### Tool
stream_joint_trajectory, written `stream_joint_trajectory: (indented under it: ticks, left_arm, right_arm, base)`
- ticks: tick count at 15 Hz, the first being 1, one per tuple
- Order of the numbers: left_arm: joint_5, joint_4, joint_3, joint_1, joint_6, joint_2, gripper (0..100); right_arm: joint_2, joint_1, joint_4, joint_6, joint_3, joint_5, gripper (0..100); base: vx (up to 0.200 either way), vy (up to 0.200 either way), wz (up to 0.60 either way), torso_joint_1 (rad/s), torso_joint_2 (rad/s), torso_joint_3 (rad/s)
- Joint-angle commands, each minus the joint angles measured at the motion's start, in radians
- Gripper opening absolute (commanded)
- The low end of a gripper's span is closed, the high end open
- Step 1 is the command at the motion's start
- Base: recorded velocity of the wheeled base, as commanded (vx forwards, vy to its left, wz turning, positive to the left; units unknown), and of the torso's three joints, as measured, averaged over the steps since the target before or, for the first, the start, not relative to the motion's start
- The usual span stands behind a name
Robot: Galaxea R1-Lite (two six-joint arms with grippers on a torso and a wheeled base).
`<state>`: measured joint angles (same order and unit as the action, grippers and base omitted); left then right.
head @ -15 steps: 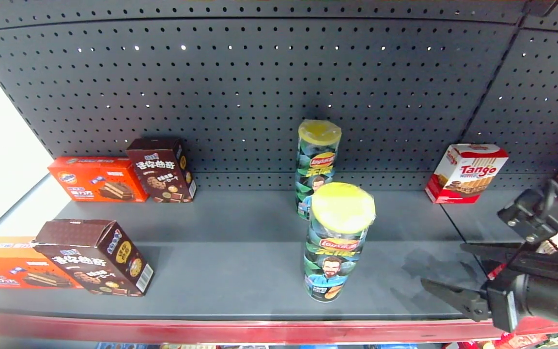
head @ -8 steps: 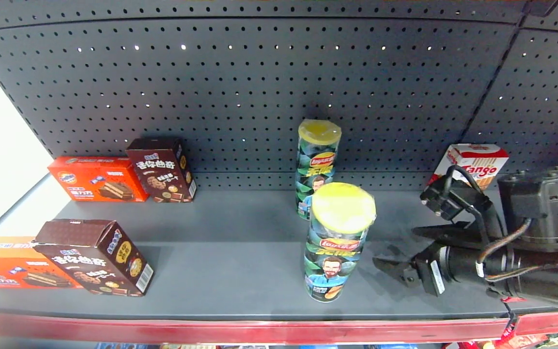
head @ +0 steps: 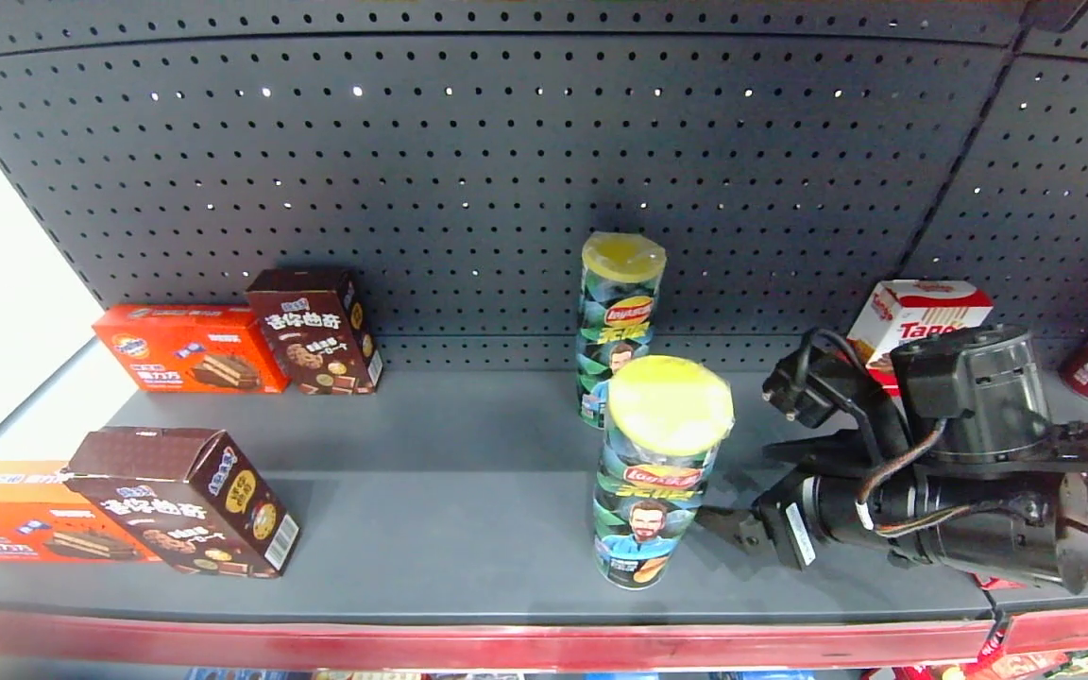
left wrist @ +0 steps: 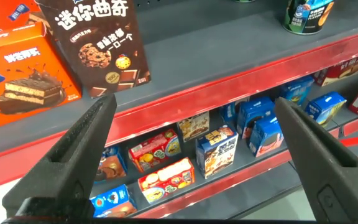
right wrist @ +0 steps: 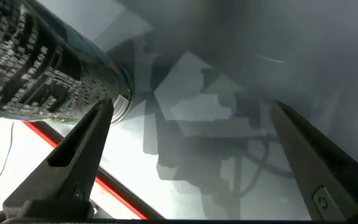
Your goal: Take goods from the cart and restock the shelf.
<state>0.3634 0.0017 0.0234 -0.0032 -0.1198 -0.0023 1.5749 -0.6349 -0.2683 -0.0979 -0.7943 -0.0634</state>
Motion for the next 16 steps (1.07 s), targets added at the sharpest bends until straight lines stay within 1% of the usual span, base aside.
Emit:
stream_joint_trajectory:
  ticks: [1,16]
  left_arm:
    - [0.000,0.000,0.000,0.000,0.000,0.002,100]
    - [0.000,0.000,0.000,0.000,0.000,0.002,100]
  right_arm:
    - [0.014,-0.006,-0.002,0.000,-0.005,0.001,100]
    - [0.043,-0.028,-0.008,0.000,-0.016,-0.001,100]
  base:
    - [0.000,0.000,0.00,0.000,0.00,0.000]
    - [0.000,0.000,0.00,0.000,0.00,0.000]
